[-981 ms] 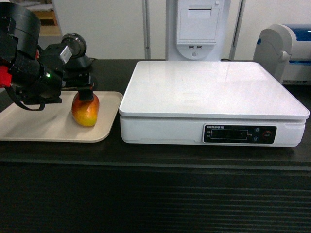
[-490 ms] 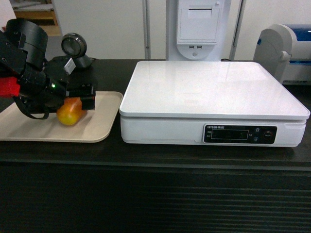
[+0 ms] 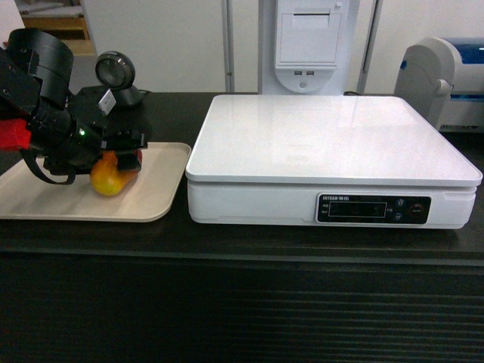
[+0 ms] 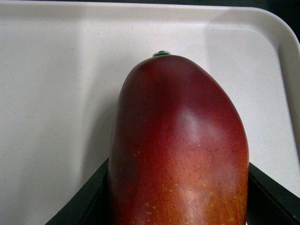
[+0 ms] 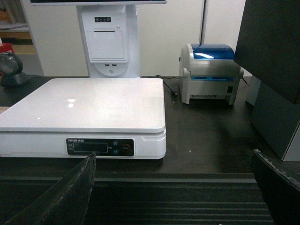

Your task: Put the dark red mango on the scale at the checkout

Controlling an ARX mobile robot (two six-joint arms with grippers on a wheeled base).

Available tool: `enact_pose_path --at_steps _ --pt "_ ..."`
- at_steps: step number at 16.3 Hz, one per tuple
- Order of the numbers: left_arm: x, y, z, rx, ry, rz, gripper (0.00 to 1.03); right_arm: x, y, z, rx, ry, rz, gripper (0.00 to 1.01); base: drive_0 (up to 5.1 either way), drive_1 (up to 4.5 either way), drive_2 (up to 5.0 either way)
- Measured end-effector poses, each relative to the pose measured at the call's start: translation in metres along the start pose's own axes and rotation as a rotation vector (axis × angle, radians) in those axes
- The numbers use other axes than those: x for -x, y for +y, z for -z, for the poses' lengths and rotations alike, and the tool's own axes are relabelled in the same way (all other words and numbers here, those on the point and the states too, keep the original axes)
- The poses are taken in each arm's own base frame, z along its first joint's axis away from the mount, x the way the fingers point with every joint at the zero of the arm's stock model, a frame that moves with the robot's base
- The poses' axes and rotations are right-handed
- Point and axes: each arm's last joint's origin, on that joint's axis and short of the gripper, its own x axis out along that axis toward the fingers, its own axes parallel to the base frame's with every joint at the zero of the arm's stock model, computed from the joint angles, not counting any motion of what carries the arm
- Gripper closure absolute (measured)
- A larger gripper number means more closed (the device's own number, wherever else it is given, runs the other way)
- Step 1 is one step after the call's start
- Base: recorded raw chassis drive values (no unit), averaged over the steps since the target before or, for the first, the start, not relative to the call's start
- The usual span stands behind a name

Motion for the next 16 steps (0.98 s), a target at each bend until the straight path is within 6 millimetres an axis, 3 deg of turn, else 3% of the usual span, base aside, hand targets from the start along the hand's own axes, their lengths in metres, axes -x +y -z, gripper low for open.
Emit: enact_pose_path --at_steps 5,8,10,13,16 --pt "0.015 -0.003 0.008 -0.02 -0.037 -0.006 0.36 0.0 0.0 0.0 0.0 0.0 0.0 0.03 0.0 0.0 0.0" --pt "0.053 -0.01 0.003 -0.073 -0.14 -0.013 0.36 0.0 0.0 0.0 0.0 0.0 0.0 0.03 0.0 0.0 0.0" --pt "0.09 -0.02 -0.001 -0.114 -0.235 -0.009 0.37 0.0 0.0 0.0 0.0 0.0 0.0 0.03 0.0 0.0 0.0" --pt "0.136 -0.05 0.004 -0.192 -0.323 0.051 0.37 0.0 0.0 0.0 0.0 0.0 0.0 0.03 0.0 0.0 0.0" --pt "0.163 -0.086 0.004 -0.255 -0.389 0.152 0.37 0.0 0.0 0.0 0.0 0.0 0.0 0.03 0.0 0.0 0.0"
